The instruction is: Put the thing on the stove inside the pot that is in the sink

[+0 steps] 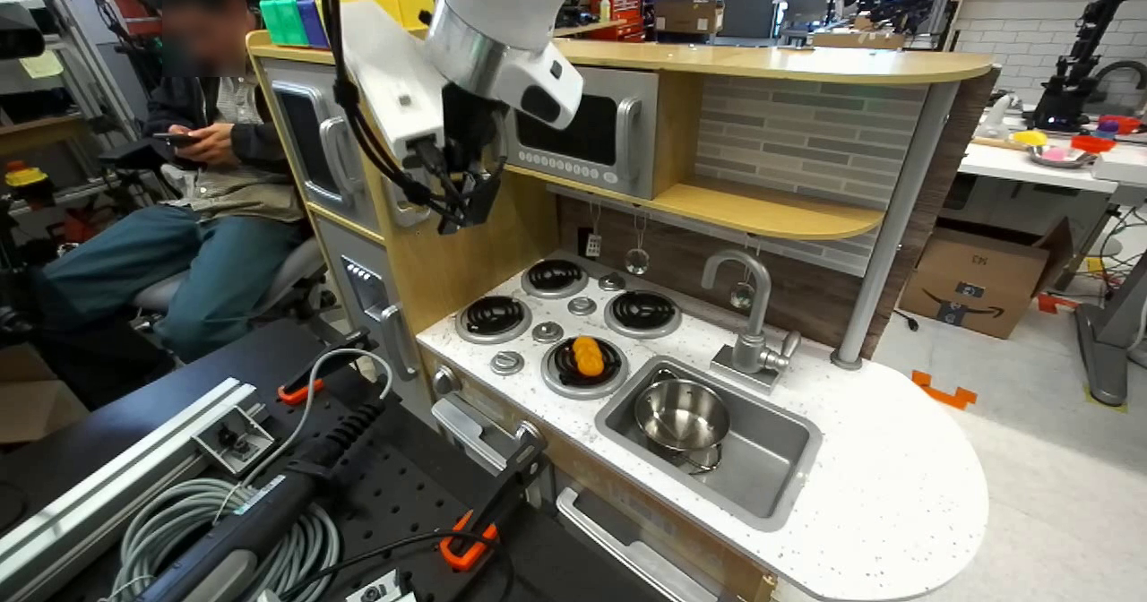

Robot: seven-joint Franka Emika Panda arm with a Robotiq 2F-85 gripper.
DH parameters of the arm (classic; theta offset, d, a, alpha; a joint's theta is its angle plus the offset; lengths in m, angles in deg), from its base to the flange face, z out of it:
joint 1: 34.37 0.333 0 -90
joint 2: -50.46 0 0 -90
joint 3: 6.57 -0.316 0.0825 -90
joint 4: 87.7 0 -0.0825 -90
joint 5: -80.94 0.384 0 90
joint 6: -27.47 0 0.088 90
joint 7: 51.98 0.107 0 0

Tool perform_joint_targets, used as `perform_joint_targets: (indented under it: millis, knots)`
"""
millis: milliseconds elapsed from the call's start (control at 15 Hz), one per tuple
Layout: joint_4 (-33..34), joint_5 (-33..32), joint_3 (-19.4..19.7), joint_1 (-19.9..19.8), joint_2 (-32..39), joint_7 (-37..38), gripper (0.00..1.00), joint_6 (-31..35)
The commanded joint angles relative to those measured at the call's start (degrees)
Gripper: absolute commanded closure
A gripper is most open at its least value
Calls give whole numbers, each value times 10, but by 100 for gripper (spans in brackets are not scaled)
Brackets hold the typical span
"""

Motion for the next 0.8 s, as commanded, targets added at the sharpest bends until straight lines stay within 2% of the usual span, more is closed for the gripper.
perform_joint_targets:
  millis: [0, 267, 333, 667, 733]
  knots:
    - [83, 146, -30, -9, 104, -77, 0, 86]
    - [163, 283, -44, -21, 186, -181, 0, 183]
    - [118, 230, -34, -10, 145, -134, 0, 150]
    - [128, 235, -35, -11, 161, -141, 0, 154]
    - [134, 233, -35, -10, 163, -164, 0, 165]
